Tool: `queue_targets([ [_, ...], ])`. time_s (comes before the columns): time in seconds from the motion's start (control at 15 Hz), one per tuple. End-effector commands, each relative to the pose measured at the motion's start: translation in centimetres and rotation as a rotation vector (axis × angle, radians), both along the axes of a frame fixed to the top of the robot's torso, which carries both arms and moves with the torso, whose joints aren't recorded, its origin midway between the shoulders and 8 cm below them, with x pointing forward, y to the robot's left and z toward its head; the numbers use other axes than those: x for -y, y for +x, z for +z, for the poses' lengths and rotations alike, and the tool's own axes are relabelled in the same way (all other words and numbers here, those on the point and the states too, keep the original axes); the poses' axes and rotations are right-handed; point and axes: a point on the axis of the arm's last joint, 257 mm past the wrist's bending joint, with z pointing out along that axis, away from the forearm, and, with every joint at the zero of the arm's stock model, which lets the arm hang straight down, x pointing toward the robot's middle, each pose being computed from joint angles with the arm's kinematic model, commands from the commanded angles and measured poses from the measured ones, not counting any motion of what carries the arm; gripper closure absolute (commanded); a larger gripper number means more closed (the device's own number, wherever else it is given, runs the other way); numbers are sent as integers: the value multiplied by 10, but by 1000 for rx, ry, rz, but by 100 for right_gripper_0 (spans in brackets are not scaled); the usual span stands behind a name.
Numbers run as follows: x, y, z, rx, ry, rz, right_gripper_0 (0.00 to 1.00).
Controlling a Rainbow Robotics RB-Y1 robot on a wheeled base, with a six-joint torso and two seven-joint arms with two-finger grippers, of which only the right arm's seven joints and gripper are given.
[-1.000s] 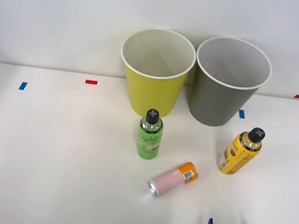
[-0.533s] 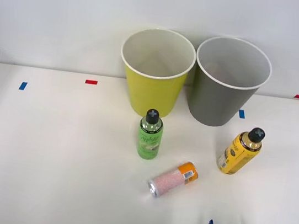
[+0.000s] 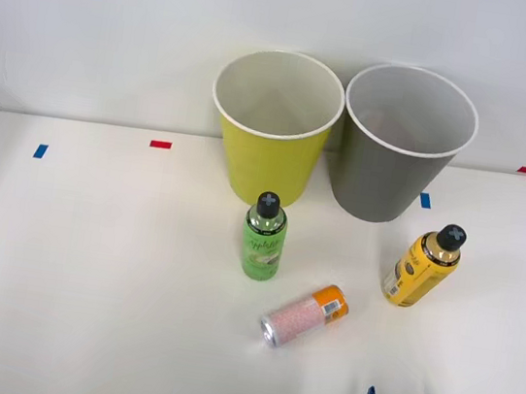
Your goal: Put cans in the gray bin, plastic bottles in the light green bin
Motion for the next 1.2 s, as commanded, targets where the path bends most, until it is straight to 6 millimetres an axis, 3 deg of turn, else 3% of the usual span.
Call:
queue_targets([
  [0.07, 0, 0, 0, 0, 0, 0, 2],
  [1.2, 0, 0, 0, 0, 0, 0, 1],
])
